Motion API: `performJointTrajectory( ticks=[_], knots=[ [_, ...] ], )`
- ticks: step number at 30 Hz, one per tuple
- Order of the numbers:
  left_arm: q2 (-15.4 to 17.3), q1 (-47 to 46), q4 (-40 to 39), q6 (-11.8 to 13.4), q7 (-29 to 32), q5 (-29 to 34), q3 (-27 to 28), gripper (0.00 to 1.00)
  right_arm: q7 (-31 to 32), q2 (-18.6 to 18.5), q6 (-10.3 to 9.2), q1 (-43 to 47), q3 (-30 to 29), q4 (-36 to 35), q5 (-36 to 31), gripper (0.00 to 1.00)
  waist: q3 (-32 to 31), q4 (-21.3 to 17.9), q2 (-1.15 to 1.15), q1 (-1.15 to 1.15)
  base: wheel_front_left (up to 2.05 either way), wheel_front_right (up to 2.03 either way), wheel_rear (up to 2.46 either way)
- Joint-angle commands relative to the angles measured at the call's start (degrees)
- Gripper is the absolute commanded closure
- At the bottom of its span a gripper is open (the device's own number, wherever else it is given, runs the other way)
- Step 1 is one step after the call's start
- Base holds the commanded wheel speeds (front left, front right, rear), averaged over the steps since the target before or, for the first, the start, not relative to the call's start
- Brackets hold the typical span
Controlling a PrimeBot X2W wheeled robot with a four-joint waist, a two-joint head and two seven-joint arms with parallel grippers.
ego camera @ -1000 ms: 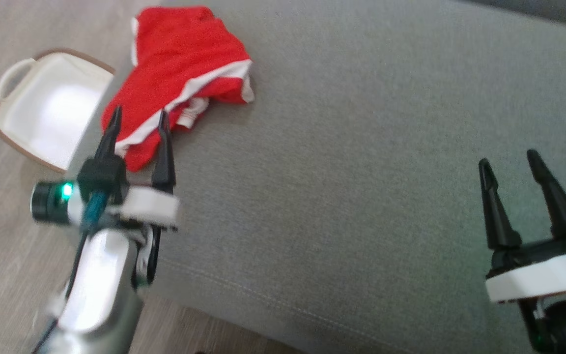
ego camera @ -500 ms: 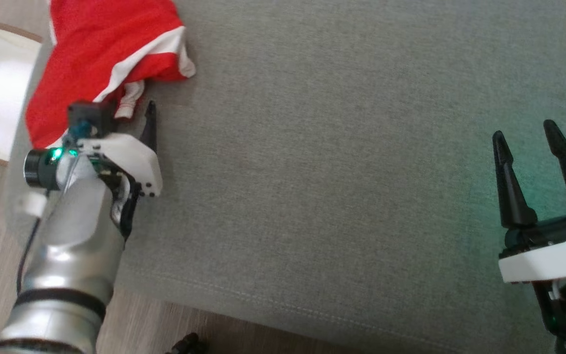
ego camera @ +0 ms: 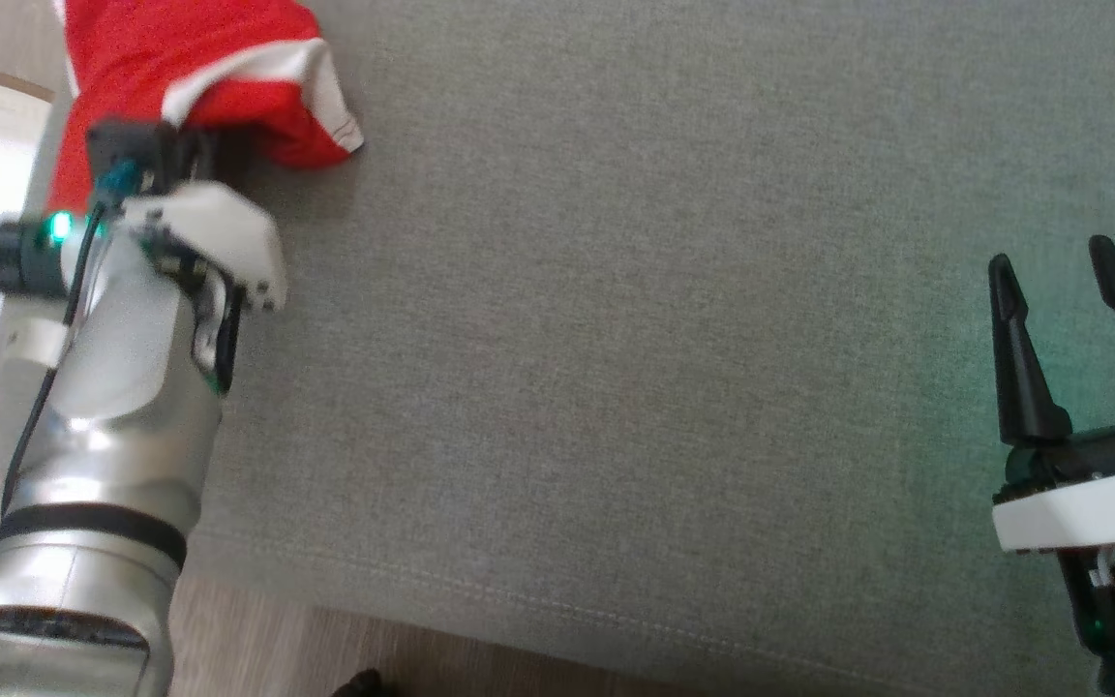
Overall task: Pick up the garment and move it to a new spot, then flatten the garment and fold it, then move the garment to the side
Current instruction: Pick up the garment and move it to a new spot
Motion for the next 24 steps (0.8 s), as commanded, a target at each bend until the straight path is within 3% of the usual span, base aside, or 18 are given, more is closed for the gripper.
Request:
performJointTrajectory(
  ticks=[1, 8, 15, 19, 24],
  knots=[
    [2.98, -0.07, -6.07, 1.39, -0.73, 1.14, 0.85, 1.00, -0.68, -0.04, 0.21, -0.73, 1.17, -1.70, 0.30, 0.00, -1.46, 0.85, 0.00, 0.00, 0.00, 0.00, 0.00],
    [5.16, 9.12, -27.67, 4.87, -0.76, 5.14, 0.40, 1.00, -1.88, 1.63, 0.21, 0.33, 1.68, -0.10, 0.33, 0.00, -7.07, 2.00, 0.00, 0.00, 0.00, 0.00, 0.00],
    [6.52, 17.15, -38.67, 6.14, -0.77, 5.86, 0.34, 1.00, -3.48, 3.56, 0.21, 1.68, 2.31, 1.82, 0.62, 0.00, -12.59, 0.70, 0.00, 0.00, 0.00, 0.00, 0.00],
    [7.16, 22.16, -43.26, 6.05, -0.63, 6.33, -1.15, 1.00, -4.46, 4.73, 0.21, 2.84, 2.50, 2.82, 0.96, 0.00, -15.20, -1.15, 0.00, 0.00, 0.00, 0.00, 0.00],
    [6.80, 25.77, -48.32, 3.87, 2.72, 7.25, -5.57, 1.00, -5.31, 5.61, 0.21, 3.98, 2.53, 3.53, 1.01, 0.00, -16.73, -4.16, 0.00, 0.00, 0.00, 0.00, 0.00]
  ],
)
